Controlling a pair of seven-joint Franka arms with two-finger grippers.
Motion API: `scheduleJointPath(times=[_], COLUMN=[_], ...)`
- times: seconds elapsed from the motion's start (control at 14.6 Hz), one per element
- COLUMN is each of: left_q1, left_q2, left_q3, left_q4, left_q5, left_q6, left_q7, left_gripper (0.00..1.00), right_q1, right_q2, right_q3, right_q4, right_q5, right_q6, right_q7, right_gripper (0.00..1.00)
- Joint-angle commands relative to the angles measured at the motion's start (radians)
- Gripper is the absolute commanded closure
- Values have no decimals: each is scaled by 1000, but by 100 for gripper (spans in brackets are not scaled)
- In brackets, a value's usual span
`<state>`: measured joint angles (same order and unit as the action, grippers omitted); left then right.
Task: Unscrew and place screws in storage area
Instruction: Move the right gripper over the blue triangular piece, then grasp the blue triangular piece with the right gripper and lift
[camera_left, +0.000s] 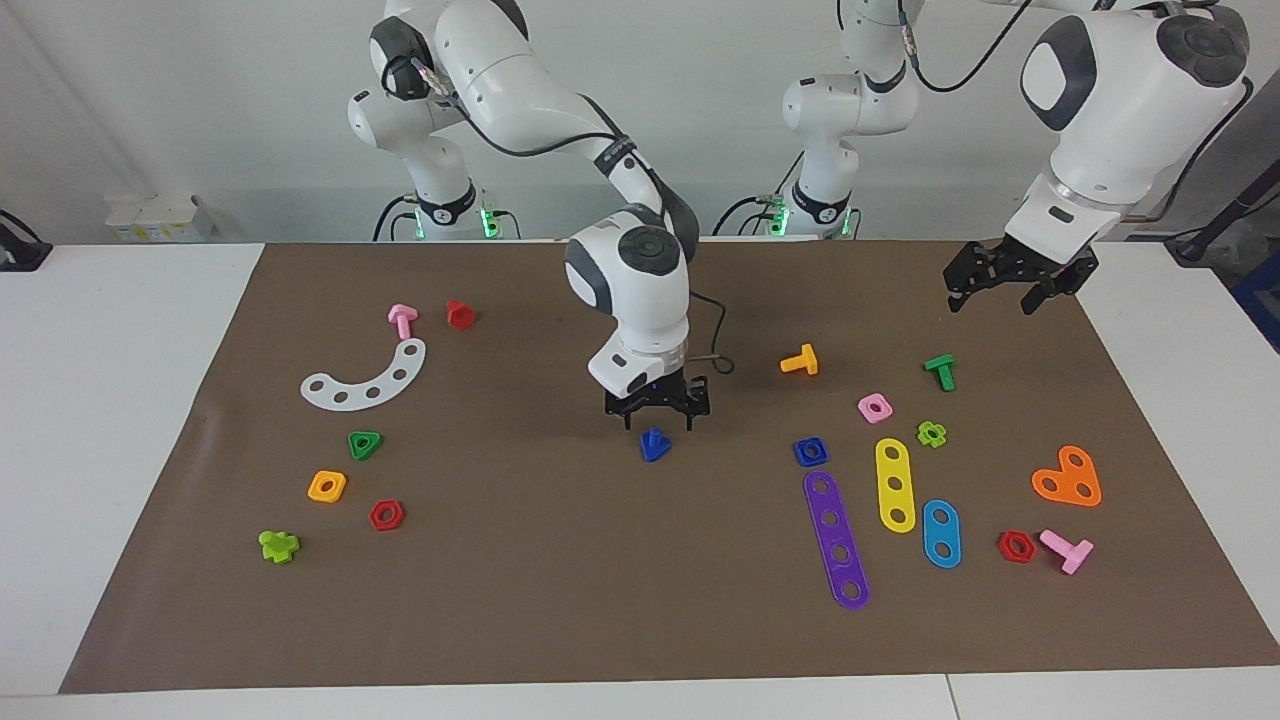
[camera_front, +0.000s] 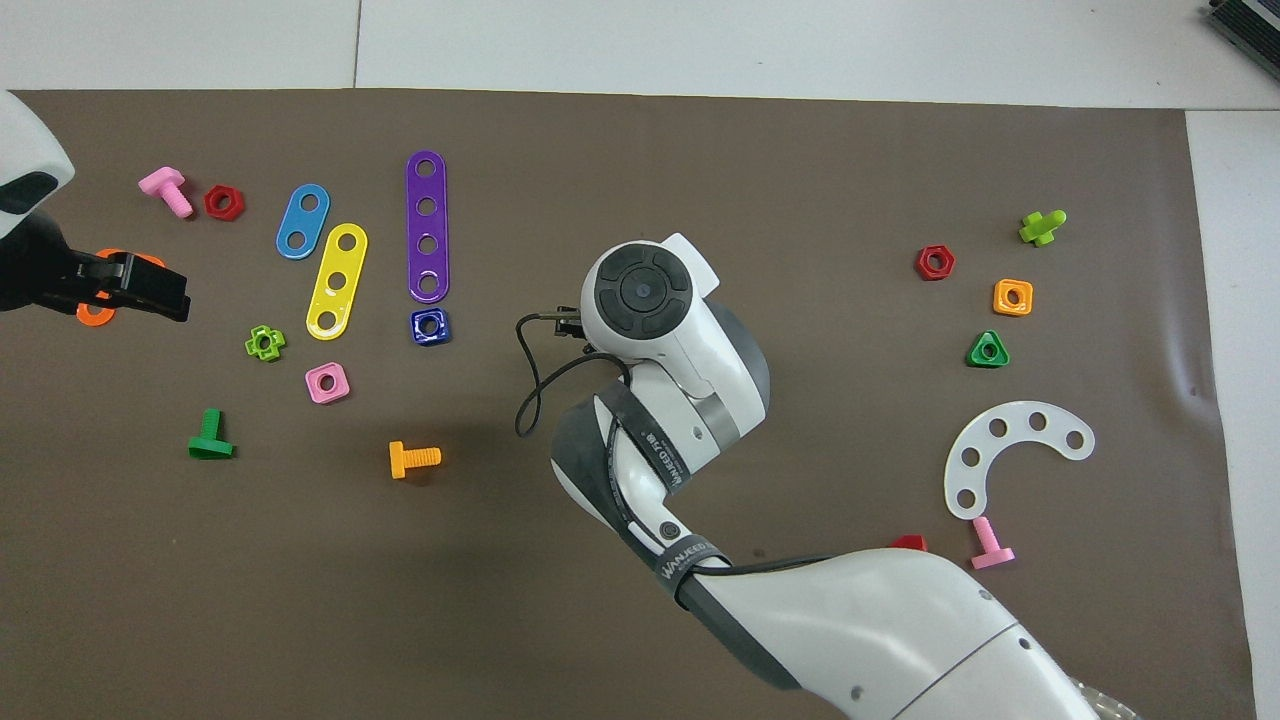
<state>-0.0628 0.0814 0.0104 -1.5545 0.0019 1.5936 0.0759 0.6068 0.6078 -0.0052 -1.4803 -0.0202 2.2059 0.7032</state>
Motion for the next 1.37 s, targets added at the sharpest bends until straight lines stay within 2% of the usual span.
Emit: scheduleJointPath(times=[0.0, 0.27, 0.55, 1.03, 1.1, 1.16, 1.3], left_q1=[-3, -6, -9, -17, -14, 0, 32], left_q2=[-31, -25, -25, -9, -11, -12, -12], left_q3=[3, 2, 0, 2, 2, -1, -39], left_q4=[-38, -27, -33, 19, 19, 20, 56], left_q5=[24, 24, 23, 26, 24, 20, 15], left_q6=[8, 20, 55, 43, 37, 20, -10], left_q7=[7, 4, -2, -5, -5, -5, -5], left_gripper=[0, 0, 0, 0, 0, 0, 0], right_q1=[-2, -5, -9, -12, -12, -12, -21], right_q2=[7, 7, 7, 7, 7, 7, 6], right_q3=[1, -1, -1, -1, -1, -1, -4], right_q4=[-15, -27, -61, -61, -61, -61, -49], right_q5=[-21, -41, -44, -46, -47, -53, -70], right_q6=[29, 44, 81, 80, 80, 80, 77], right_q7=[3, -1, -2, -2, -2, 2, -1], right_gripper=[30, 49, 50, 62, 75, 100, 100])
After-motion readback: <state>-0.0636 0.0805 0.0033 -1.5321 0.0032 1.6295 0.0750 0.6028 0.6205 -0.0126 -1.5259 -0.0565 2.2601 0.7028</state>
